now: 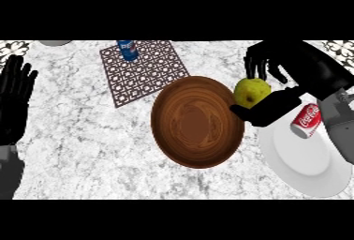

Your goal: Pick the pear from the plate and place it in the bowl

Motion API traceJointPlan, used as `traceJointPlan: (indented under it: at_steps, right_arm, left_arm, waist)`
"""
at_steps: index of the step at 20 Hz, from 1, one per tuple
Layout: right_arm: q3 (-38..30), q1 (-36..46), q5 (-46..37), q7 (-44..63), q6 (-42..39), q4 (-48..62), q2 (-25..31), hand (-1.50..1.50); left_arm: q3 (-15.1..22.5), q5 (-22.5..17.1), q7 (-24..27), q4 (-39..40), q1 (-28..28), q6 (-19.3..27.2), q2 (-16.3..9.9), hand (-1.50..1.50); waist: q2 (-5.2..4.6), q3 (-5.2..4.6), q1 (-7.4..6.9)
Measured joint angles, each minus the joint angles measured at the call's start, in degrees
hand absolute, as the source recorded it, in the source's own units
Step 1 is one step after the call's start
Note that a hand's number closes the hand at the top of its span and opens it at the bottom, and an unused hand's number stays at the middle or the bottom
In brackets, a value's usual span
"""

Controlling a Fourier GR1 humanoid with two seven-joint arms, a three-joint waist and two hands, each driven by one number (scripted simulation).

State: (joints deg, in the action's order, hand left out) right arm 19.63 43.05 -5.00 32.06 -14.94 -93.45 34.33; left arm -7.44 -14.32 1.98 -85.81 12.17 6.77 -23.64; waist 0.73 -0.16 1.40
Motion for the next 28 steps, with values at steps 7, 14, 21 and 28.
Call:
traceJointPlan:
  at_steps: [7,14,21,28]
  right_arm:
    - [8.66,-5.41,-13.53,9.39,8.18,0.06,-8.78,-1.50]
    - [6.74,-10.08,-15.82,4.46,16.25,9.13,-17.99,-1.50]
    - [-0.65,-11.73,-14.73,-5.94,26.29,11.98,-22.97,-1.50]
    - [-11.18,-15.24,-11.61,-11.85,31.42,9.78,-20.57,-1.50]
  left_arm:
    - [0.11,0.55,0.68,1.00,0.75,-0.78,0.82,0.00]
    - [-0.07,1.02,0.33,0.26,0.60,-1.16,1.50,0.00]
    - [-0.21,1.19,0.18,-0.57,-0.14,-1.60,2.02,0.00]
    - [-0.54,2.27,0.59,0.22,0.32,-1.24,2.55,0.00]
  waist:
    - [-0.60,0.11,-1.25]
    - [-0.85,0.18,-1.71]
    - [-0.85,0.21,-1.72]
    - [-0.72,0.19,-1.16]
